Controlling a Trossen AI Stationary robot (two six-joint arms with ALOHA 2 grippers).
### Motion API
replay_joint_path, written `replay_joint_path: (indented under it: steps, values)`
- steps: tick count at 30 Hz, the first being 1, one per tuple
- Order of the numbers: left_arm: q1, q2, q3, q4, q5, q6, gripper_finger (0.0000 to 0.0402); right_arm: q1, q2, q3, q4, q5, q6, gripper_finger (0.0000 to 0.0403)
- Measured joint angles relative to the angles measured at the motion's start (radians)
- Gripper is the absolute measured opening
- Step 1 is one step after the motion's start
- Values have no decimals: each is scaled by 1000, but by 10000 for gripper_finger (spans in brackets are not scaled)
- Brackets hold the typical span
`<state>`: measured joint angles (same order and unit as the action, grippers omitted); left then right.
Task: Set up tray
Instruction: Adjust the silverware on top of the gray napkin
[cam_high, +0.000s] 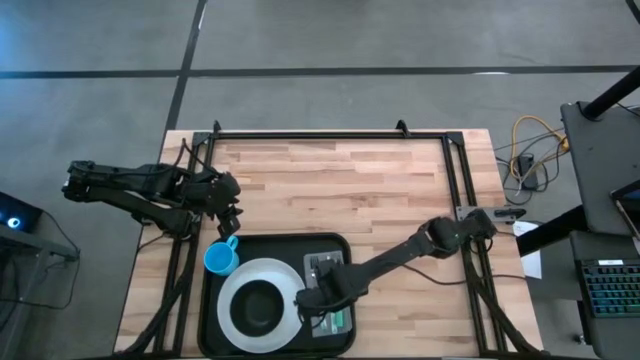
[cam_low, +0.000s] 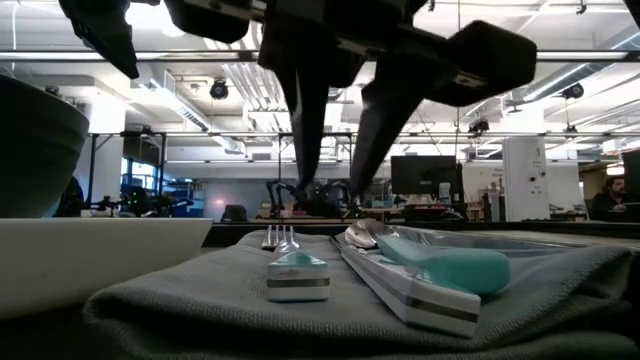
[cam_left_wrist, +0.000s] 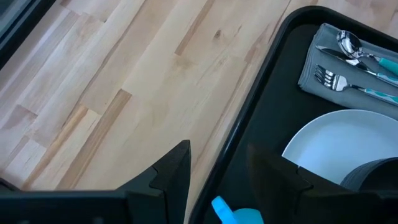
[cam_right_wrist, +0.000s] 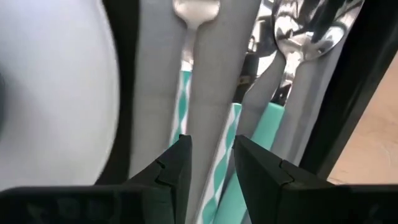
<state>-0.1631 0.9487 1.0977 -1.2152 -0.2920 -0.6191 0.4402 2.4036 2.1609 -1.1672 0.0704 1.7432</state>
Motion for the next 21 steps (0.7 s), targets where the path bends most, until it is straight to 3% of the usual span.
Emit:
replay_joint_path:
  steps: [21]
  values:
    - [0,0,0,1,0,0,137,-23,4,-119,131,3,7,77]
